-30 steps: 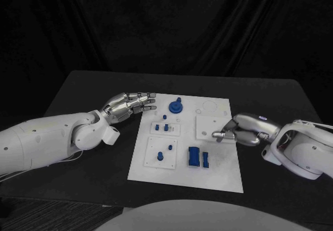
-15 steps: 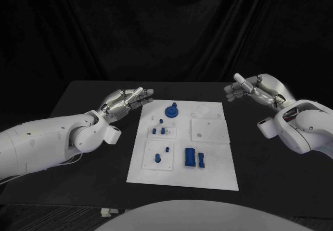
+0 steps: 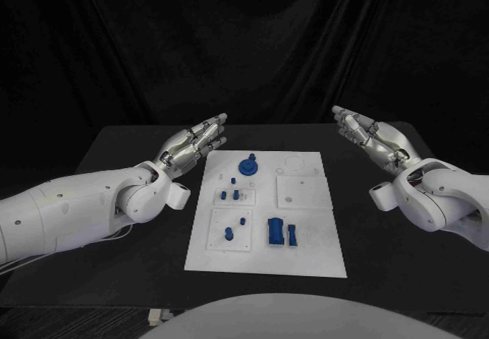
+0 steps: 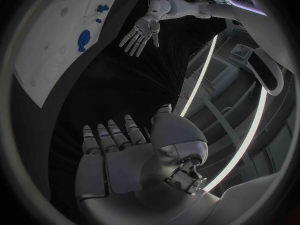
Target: Assemble the parts on the task board
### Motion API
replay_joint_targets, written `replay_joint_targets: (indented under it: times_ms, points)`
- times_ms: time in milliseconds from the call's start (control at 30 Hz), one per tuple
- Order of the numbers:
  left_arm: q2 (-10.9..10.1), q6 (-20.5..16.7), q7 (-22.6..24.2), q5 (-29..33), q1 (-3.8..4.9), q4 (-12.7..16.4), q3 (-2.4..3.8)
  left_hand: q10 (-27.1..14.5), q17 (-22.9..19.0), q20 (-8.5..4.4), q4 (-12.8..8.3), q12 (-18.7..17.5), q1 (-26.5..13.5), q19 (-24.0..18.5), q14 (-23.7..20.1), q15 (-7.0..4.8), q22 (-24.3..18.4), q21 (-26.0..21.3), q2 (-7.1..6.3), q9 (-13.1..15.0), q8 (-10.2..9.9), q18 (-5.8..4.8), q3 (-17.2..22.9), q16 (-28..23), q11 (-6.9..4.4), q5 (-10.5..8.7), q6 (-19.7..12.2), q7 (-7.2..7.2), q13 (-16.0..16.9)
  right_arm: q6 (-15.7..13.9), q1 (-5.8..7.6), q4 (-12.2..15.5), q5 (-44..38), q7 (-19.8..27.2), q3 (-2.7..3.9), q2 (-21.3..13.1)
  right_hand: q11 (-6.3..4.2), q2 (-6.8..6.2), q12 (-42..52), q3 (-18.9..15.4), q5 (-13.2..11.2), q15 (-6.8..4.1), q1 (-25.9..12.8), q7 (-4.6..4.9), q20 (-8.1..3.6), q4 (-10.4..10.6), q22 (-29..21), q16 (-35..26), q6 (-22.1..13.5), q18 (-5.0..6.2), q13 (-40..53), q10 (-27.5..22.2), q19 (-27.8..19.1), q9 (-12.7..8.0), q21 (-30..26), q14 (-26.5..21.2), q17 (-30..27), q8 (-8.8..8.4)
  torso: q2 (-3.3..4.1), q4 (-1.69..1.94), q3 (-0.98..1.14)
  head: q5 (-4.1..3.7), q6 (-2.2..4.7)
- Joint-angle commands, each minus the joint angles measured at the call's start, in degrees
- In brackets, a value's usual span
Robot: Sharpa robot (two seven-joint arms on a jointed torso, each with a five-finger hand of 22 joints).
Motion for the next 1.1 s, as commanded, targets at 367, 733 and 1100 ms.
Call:
replay_joint_targets:
  times_ms: [367,733,1100]
  points:
    - [0.99,-0.81,-0.15,0.17,-0.42,-0.48,0.25,-1.37,-0.06,-4.96,-6.03,-6.74,-25.21,-0.56,-0.31,-5.43,-1.32,-0.73,-4.31,-1.67,-1.77,-2.81,5.86,-0.2,-1.11,-4.8,-6.09,0.75,-1.19,1.32,-1.1,-0.62,1.71,0.93,0.43,0.83,-8.72,-9.27,-6.65,15.92,-4.54,-10.26,-32.14,2.57,-9.98,-10.75,-2.27,-2.42,-10.08,-8.31,-3.85,-6.43,-1.51,-1.86,-0.81,-4.43,-1.46,-1.92,-0.15,0.01,-0.02,-0.27,0.46]
    - [2.16,-14.47,-2.88,2.84,-2.2,2.29,4.04,-1.37,-0.06,-8.07,-9.91,-6.74,-41.0,-0.56,-0.31,-5.43,-1.32,-0.73,-7.09,-1.67,-1.77,-4.41,9.74,-0.2,-1.11,-8.27,-9.0,0.75,-1.19,-11.89,-5.69,-1.69,15.2,1.27,6.94,8.96,-8.72,-15.5,-6.65,24.74,-4.54,-10.26,-51.09,2.57,-15.6,-16.67,-2.27,-2.42,-14.97,-8.31,-3.85,-6.43,-1.51,-1.86,-0.81,-4.43,-1.46,-1.92,-1.39,0.11,-0.14,-1.23,7.29]
    - [3.89,-34.69,-6.92,6.77,-4.84,6.39,9.65,-1.37,-0.06,-13.66,-12.27,-6.74,-50.58,-0.56,-0.31,-5.43,-1.32,-0.73,-11.89,-1.67,-1.77,-9.33,16.1,-0.2,-1.11,-14.09,-14.14,0.75,-1.19,-21.85,-9.16,-2.51,25.38,1.52,11.86,15.08,-8.72,-15.5,-6.65,24.74,-4.54,-10.26,-51.09,2.57,-15.6,-16.67,-2.27,-2.42,-14.97,-8.31,-3.85,-6.43,-1.51,-1.86,-0.81,-4.43,-1.46,-1.92,-2.74,0.21,-0.27,-2.27,14.7]
